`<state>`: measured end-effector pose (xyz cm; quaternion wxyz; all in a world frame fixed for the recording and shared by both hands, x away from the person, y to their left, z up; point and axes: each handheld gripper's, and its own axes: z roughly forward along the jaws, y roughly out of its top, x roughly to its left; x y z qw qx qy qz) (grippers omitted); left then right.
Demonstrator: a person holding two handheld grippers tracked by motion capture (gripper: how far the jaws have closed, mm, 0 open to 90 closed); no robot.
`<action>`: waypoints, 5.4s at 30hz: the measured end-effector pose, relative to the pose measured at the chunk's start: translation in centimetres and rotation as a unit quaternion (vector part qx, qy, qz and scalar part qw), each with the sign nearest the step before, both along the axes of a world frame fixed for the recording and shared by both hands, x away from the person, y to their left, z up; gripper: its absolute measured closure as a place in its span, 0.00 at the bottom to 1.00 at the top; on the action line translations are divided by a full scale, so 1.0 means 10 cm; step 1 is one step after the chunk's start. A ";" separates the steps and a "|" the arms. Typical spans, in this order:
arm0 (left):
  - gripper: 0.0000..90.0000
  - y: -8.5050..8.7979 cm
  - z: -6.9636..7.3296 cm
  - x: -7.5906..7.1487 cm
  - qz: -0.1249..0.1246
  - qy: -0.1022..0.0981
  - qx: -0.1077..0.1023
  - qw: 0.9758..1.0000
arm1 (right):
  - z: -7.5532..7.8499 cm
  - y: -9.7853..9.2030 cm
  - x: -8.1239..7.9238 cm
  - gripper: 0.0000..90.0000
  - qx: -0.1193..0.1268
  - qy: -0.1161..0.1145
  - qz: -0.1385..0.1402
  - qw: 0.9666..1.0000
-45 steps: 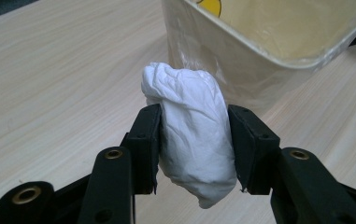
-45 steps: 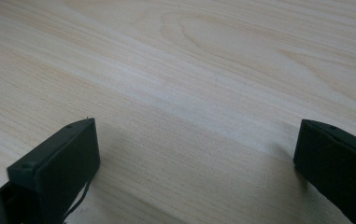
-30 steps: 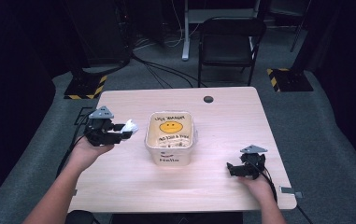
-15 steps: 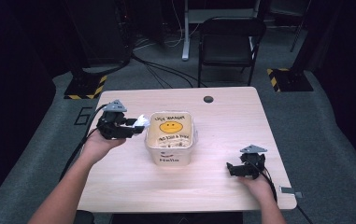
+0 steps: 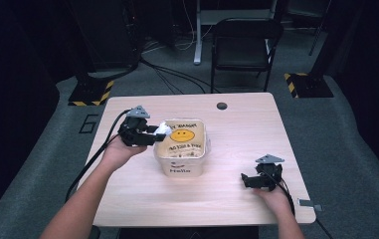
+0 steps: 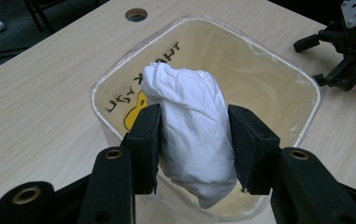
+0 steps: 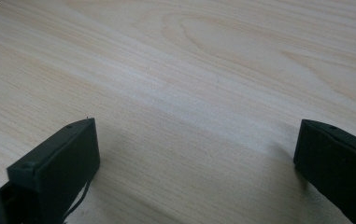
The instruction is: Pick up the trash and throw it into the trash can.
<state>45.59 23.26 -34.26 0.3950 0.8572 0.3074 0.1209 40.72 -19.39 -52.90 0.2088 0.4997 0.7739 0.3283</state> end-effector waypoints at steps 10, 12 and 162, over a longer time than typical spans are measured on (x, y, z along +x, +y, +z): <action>0.62 -0.12 -0.12 0.08 -0.004 0.007 0.000 1.000 | 0.00 0.00 0.01 0.00 -0.001 -0.002 0.003 1.000; 0.62 -0.15 -0.14 0.09 -0.005 0.008 0.001 1.000 | 0.00 0.00 0.01 0.00 -0.001 -0.001 0.003 1.000; 0.45 1.14 -1.14 -0.29 0.129 0.005 0.001 0.992 | 0.00 0.00 0.01 0.00 -0.003 0.000 0.006 1.000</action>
